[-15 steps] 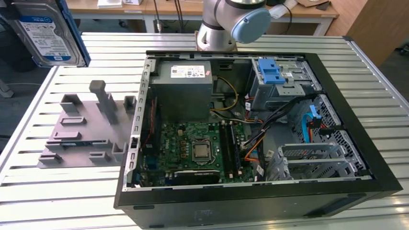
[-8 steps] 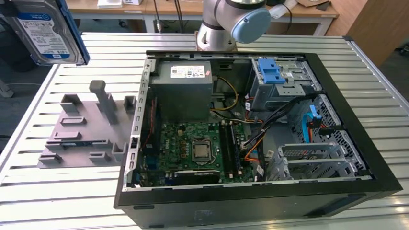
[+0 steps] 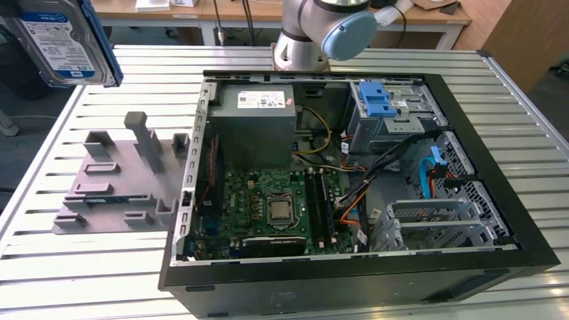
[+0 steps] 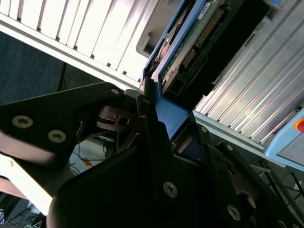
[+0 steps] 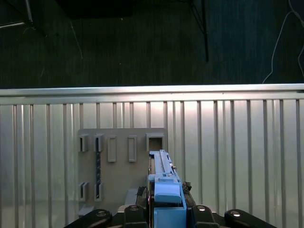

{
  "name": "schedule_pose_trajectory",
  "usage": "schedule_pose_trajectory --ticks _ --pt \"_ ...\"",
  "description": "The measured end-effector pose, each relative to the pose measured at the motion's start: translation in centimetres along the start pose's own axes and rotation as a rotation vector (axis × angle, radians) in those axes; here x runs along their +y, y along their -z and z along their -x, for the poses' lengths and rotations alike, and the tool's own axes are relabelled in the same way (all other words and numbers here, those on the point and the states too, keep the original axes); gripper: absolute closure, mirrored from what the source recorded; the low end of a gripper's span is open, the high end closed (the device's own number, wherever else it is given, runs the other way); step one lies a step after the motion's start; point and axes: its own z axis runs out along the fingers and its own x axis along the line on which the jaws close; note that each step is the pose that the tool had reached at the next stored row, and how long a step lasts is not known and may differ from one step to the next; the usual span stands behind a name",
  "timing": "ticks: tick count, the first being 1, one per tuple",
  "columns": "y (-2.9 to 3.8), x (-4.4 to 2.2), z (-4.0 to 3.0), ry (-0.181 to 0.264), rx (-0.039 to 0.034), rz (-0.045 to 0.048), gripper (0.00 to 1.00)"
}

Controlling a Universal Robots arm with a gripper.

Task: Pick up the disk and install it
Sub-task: 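Pick up the disk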

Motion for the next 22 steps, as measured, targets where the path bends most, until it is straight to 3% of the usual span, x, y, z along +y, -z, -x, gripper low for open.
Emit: schedule_pose_trajectory --ticks 5,15,22 --pt "0.40 0.00 0.00 0.000 0.0000 -0.0001 0.63" --pt "0.41 -0.01 0.01 0.000 0.0000 -0.0004 0.63" --pt "0.40 -0.49 0.02 0.000 0.0000 -0.0005 0.63"
